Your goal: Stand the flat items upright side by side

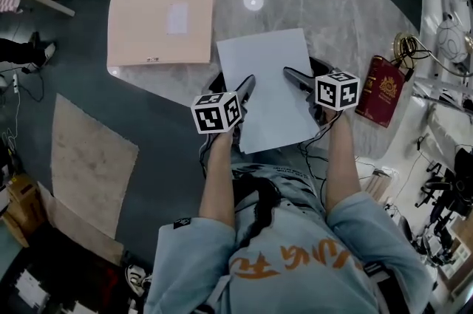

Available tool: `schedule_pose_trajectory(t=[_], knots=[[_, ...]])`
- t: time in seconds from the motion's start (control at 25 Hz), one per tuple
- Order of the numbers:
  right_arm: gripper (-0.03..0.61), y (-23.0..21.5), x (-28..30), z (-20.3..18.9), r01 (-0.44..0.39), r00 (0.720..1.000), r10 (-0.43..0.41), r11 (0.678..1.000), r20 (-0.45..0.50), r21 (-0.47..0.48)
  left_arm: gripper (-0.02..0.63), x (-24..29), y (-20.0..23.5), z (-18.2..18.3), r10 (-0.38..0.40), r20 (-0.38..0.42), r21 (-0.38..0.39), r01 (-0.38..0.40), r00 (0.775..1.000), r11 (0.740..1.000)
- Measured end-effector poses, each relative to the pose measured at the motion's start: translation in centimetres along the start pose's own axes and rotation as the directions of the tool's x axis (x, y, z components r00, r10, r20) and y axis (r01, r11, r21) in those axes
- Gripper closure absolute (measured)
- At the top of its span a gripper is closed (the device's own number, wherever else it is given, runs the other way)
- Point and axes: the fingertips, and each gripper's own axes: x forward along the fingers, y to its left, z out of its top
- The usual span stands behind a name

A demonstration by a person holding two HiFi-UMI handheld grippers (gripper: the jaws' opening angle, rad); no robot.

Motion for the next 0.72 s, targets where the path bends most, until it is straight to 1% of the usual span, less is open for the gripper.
schedule_pose_trajectory(t=[0.12,0.36,0.52,0.72], knots=[[0.198,0.2,-0.4,0.6,0.033,0.999,-0.033,0.999,0.017,-0.01,0.225,-0.1,-0.4,0.9,0.008,0.009,0.036,-0.008,1.0,0.999],[0.198,0.1,-2.1,1.6,0.083,0.995,-0.082,0.996,0.065,-0.014,0.225,-0.2,-1.9,2.5,-0.019,0.025,0.113,0.016,0.999,0.993],[0.198,0.3,-3.2,2.6,0.117,0.988,-0.115,0.993,0.1,-0.014,0.225,-0.4,-2.9,4.0,-0.045,0.046,0.172,0.037,0.998,0.984],[0.199,1.0,-4.8,4.1,0.152,0.976,-0.148,0.988,0.159,-0.017,0.225,-1.1,-4.3,6.0,-0.074,0.071,0.25,0.054,0.995,0.967]])
